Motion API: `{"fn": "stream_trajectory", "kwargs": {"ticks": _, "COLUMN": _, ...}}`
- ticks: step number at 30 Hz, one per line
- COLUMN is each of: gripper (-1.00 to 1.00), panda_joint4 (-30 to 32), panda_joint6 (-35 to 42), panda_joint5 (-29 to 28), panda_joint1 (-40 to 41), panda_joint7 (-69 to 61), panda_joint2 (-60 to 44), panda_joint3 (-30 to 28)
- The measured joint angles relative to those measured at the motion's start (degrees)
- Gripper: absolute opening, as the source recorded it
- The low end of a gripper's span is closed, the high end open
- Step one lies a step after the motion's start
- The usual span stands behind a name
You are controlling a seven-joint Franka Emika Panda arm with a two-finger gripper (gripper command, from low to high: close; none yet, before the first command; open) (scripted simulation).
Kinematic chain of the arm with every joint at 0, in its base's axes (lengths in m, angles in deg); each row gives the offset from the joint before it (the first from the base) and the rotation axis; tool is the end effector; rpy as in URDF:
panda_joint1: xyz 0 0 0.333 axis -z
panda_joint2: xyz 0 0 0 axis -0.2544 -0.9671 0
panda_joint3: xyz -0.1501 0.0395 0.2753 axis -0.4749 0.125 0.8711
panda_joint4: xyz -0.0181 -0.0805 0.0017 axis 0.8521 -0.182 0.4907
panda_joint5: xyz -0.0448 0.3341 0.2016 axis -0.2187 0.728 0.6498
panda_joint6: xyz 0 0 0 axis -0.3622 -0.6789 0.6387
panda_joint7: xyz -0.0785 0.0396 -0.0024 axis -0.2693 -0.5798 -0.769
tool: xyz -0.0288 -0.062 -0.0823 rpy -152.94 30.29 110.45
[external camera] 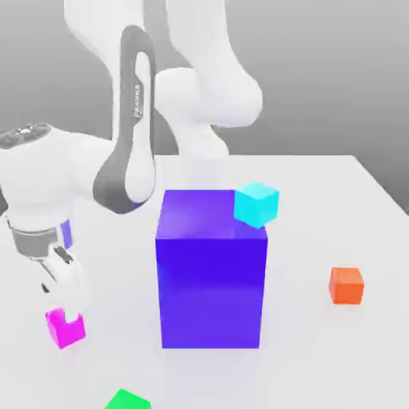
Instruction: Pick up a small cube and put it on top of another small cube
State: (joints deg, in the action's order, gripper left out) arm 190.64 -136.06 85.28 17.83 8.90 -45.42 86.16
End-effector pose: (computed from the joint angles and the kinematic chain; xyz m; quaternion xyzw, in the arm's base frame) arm 0.3513 -0.2420 0.1542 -0.6747 0.7381 -0.0017 0.0023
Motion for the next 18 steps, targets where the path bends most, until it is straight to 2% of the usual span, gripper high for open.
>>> {"fn": "stream_trajectory", "kwargs": {"ticks": 2, "gripper": 0.00, "panda_joint4": -0.6, "panda_joint6": -2.9, "panda_joint5": 0.2, "panda_joint1": 0.2, "panda_joint7": -0.2, "panda_joint2": -3.7, "panda_joint3": 0.2}}
{"fn": "stream_trajectory", "kwargs": {"ticks": 3, "gripper": -1.00, "panda_joint4": -0.8, "panda_joint6": -3.7, "panda_joint5": 0.2, "panda_joint1": 0.2, "panda_joint7": -0.2, "panda_joint2": -4.7, "panda_joint3": 0.3}}
{"fn": "stream_trajectory", "kwargs": {"ticks": 10, "gripper": -1.00, "panda_joint4": -0.8, "panda_joint6": -3.7, "panda_joint5": 0.0, "panda_joint1": 0.3, "panda_joint7": -0.1, "panda_joint2": -4.6, "panda_joint3": 0.4}}
{"fn": "stream_trajectory", "kwargs": {"ticks": 18, "gripper": -1.00, "panda_joint4": 0.2, "panda_joint6": 6.4, "panda_joint5": -1.8, "panda_joint1": -0.9, "panda_joint7": 3.5, "panda_joint2": 6.5, "panda_joint3": 0.0}}
